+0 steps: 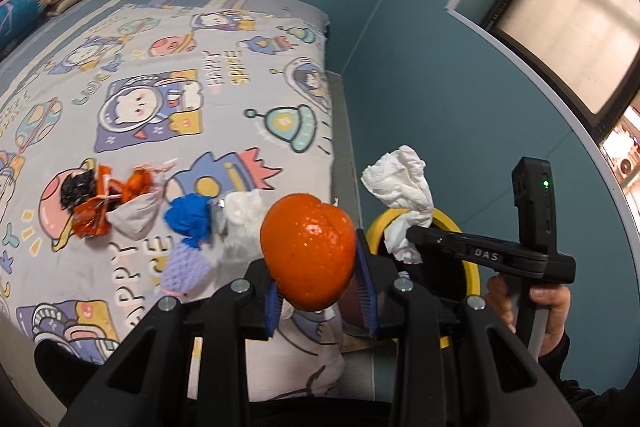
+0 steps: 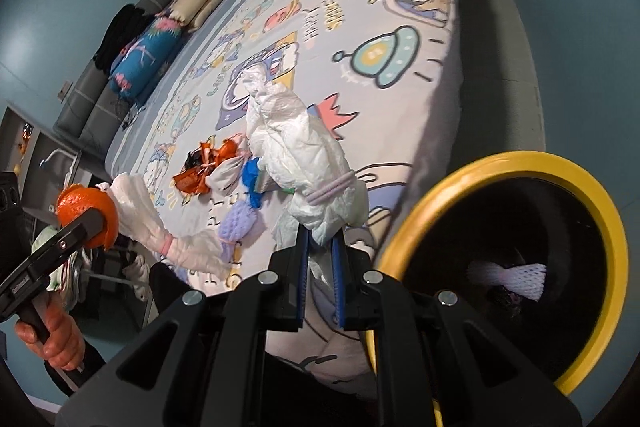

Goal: Collect trash
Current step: 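Carry the orange peel and white tissue toward the yellow bin with both tools, then open the left tool over the bin while the right tool releases the tissue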

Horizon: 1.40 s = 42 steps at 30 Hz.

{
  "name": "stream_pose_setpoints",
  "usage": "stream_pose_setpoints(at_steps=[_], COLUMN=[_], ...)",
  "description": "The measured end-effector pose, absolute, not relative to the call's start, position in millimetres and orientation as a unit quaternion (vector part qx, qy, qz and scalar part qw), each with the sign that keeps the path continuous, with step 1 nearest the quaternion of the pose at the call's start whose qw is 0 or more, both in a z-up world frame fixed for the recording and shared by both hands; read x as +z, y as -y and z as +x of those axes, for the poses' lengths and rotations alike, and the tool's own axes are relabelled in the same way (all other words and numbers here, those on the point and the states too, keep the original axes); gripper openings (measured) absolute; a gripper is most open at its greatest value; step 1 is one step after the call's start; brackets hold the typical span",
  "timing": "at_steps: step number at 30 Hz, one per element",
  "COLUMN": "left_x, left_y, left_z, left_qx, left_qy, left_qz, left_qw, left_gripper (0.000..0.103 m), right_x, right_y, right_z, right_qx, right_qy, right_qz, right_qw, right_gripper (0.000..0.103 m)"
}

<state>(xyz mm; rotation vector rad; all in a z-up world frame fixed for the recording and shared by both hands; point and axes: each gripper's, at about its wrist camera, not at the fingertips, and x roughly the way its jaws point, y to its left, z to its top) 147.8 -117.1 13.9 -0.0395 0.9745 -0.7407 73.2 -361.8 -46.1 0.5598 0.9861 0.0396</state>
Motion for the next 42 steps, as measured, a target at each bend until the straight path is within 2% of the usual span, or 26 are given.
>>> stream_pose_setpoints(at_steps=[13,27,42], left_x=[12,-11,-27], left_y=[180,248,291], left_z=[133,118,105], left_qx=[-0.400,-0.451,-0.471], left_qy=[-0.462,-0.484,-0.499], left_qz=[0.009,0.040,0.065], left_qw=[0.791,0.749,0.724], left_gripper=[0.029,0.029,0.030], right_x=[-55,-86,-109], right_y=[409,446,476], right_z=[41,14,2], right_qx=[-0.036,-0.115,-0.136], right_qy=[-0.455,-0.469,-0.472], right_qz=[0.295,0.322,0.348], right_qw=[0.840,0.814,0.799], right_gripper=[0.010,0.011,0.011])
